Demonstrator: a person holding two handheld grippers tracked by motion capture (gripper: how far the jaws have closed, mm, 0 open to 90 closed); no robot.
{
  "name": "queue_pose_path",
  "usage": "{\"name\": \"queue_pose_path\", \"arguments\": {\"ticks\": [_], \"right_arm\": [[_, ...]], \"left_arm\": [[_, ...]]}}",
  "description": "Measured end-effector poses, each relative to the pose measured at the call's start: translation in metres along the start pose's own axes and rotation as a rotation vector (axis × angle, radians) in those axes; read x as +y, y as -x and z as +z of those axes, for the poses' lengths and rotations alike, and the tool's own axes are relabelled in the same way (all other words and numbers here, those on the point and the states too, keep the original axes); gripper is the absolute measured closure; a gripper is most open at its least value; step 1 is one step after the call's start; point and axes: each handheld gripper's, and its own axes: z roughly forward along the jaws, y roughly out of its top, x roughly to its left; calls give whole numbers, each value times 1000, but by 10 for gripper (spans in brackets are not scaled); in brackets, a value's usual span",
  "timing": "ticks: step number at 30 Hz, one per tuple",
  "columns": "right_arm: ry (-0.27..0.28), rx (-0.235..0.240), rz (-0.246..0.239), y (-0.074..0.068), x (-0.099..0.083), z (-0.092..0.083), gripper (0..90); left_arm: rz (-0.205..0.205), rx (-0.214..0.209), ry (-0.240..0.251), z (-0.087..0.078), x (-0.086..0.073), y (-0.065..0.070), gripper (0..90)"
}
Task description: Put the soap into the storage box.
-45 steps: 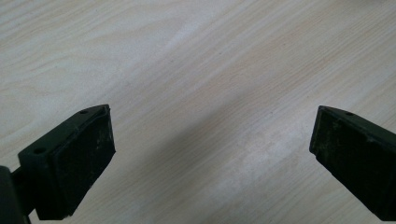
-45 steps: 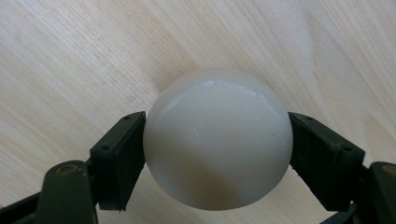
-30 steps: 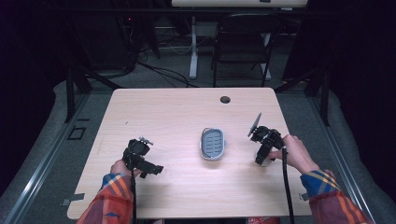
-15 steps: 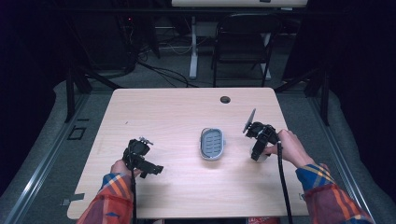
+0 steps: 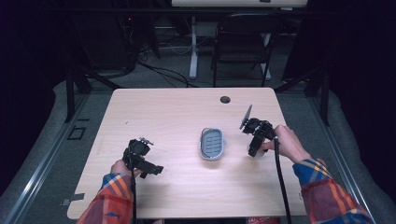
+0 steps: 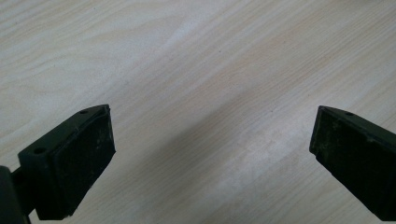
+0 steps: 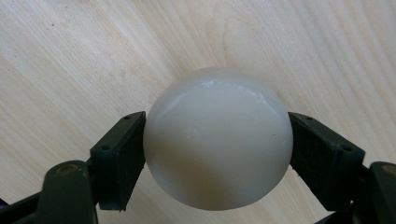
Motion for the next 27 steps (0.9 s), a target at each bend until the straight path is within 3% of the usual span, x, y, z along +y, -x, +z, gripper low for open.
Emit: {"name": "queue_pose_path", "arguments": {"ticks": [27], "right_arm": [[9,-4,-24,5,28,-19,230]], "left_arm": [[4,-1,-4,0,0,0,0]]}}
